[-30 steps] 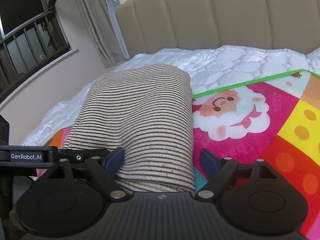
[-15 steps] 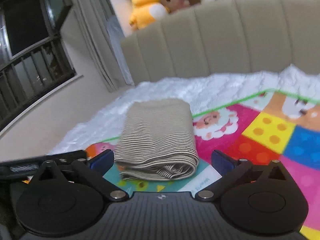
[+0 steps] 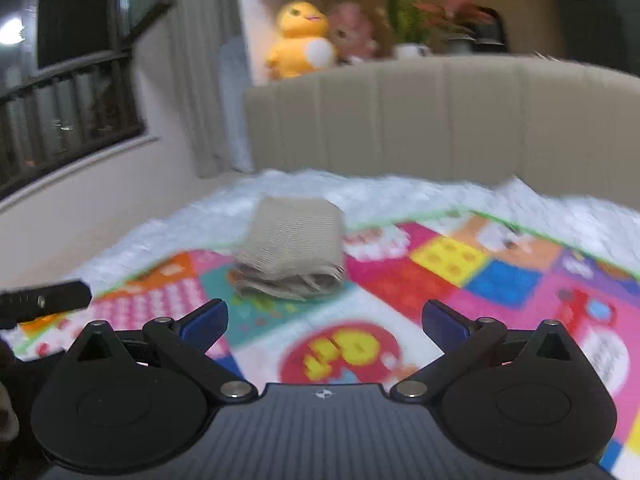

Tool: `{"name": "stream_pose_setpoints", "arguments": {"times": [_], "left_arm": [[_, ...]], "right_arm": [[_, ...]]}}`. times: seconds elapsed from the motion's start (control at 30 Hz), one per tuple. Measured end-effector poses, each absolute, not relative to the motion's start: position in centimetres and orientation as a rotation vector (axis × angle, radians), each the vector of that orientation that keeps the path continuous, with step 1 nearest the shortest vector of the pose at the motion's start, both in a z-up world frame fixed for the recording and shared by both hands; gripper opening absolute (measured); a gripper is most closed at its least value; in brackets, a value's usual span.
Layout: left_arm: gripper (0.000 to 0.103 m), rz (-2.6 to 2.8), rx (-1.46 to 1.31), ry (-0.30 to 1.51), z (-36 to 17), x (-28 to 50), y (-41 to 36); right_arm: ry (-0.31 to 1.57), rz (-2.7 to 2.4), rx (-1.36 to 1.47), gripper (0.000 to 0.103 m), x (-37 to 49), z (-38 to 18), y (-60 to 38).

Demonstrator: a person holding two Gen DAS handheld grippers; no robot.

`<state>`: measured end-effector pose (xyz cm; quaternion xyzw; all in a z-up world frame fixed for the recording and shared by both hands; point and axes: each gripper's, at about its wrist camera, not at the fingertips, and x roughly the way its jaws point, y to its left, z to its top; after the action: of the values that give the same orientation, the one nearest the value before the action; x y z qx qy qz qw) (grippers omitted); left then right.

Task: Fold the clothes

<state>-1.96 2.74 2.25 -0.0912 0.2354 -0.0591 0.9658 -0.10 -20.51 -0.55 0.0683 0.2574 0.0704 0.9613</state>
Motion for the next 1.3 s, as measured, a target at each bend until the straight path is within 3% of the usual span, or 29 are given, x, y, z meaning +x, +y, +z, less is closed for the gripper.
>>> {"name": "stream_pose_setpoints", "arguments": {"times": [0.17, 0.6, 1.3], "left_arm": [[0.103, -0.103, -0.146, 0.526, 1.8, -1.2, 1.9], [0.103, -0.054, -0.096, 0.473, 1.8, -1.2, 1.4], [0.103, -0.024, -0.07, 0.505, 1.1, 0.3, 1.3]], "right_arm": [[0.546, 0.166, 0.207, 0.103, 0.5, -0.7, -21.6], [0.497, 0.242, -0.039, 0.103, 1.6, -1.0, -18.3], [0.502, 0.235, 0.033, 0.103, 1.9, -1.4, -19.6]]}}
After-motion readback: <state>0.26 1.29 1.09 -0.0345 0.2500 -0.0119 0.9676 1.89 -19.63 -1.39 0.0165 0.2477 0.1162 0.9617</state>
